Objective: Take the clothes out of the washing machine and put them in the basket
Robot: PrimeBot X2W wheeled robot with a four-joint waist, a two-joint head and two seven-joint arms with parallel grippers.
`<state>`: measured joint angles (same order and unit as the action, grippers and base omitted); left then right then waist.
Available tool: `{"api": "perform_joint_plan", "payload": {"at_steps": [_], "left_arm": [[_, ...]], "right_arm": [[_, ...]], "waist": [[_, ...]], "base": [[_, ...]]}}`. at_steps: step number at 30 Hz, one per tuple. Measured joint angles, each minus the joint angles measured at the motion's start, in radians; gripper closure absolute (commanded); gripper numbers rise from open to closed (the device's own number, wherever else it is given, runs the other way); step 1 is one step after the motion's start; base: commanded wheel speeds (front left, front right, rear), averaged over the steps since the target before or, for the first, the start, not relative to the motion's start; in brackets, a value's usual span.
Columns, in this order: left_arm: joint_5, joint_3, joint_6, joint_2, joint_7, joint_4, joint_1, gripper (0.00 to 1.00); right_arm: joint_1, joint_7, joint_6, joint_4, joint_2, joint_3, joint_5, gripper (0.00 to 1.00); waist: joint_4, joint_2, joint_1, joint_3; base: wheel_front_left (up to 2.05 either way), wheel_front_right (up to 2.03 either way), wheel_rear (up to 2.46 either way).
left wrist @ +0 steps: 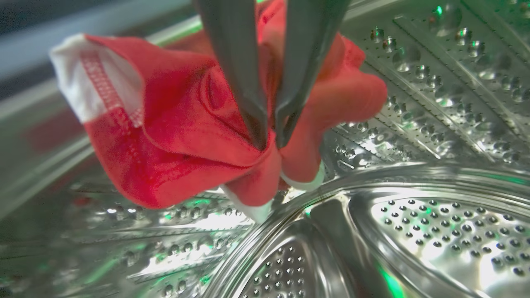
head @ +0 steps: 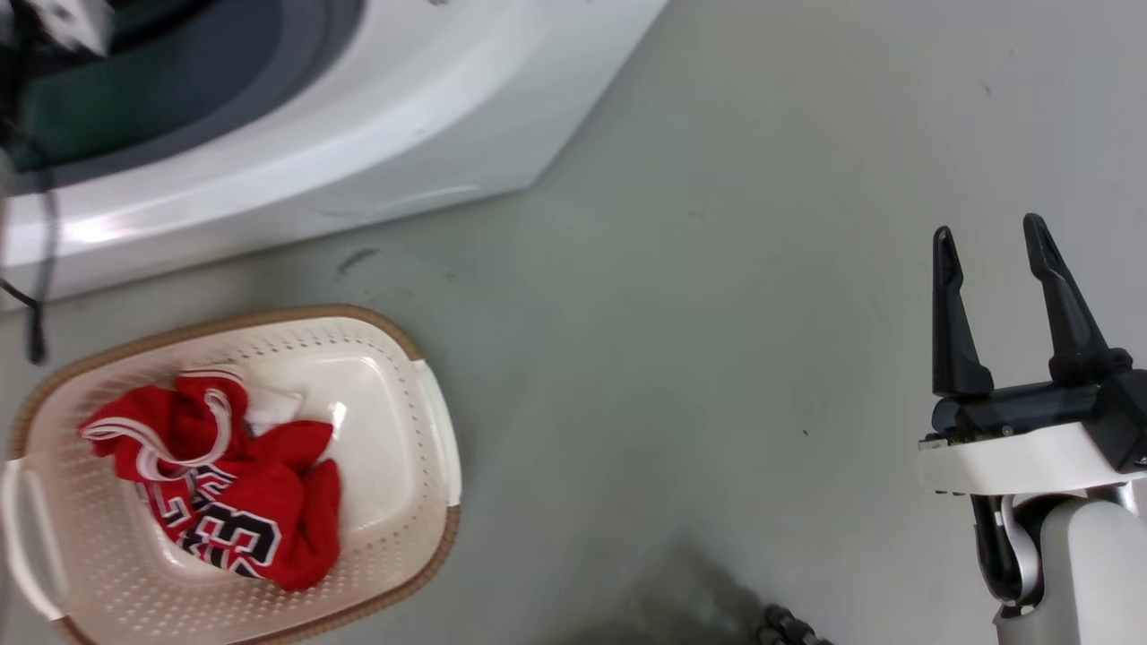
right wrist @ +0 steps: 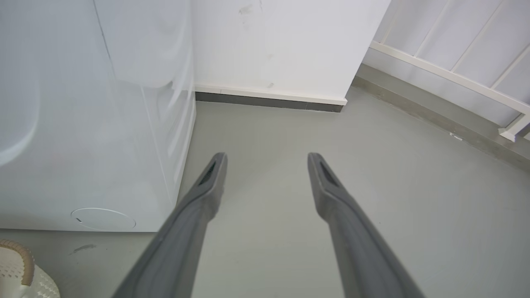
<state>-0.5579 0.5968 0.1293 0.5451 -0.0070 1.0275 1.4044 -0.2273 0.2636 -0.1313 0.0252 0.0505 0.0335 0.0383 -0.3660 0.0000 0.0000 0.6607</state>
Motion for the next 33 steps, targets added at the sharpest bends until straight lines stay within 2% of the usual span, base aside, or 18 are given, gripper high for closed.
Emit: {"api": "perform_joint_plan", "payload": {"at_steps": [6,13,22,28,33], "left_arm": [[-0.011,0.015,0.001,-0.069,-0.185,0.013,-0.141,1.0],[-0.002,0.007,-0.012,-0.118,-0.253,-0.056,-0.274,1.0],[0.063,-0.129,-0.069,-0.136,-0.254,-0.426,-0.527,1.0],[0.088,-0.17,-0.072,-0.153,-0.254,-0.61,-0.677,1.0],[0.058,-0.171,-0.058,-0.177,-0.256,-0.723,-0.8,1.0]], "right_arm": [[0.02,0.0,0.0,-0.019,-0.001,0.022,-0.045,0.0],[0.044,0.0,0.0,-0.036,-0.001,0.024,-0.089,0.0],[0.086,0.0,0.0,-0.061,-0.001,0.049,-0.12,0.0],[0.109,0.0,0.0,-0.075,-0.001,0.06,-0.135,0.0],[0.122,0.0,0.0,-0.079,0.0,0.065,-0.138,0.0]], "waist": [[0.069,0.0001,0.0,-0.097],[0.146,0.0,-0.0002,-0.213],[0.23,0.0,-0.0002,-0.346],[0.285,0.0,-0.0003,-0.41],[0.322,0.0001,-0.0002,-0.441]], "base": [[0.0,0.0,0.0],[0.0,0.0,0.0],[0.0,0.0,0.0],[0.0,0.0,0.0],[0.0,0.0,0.0]]}}
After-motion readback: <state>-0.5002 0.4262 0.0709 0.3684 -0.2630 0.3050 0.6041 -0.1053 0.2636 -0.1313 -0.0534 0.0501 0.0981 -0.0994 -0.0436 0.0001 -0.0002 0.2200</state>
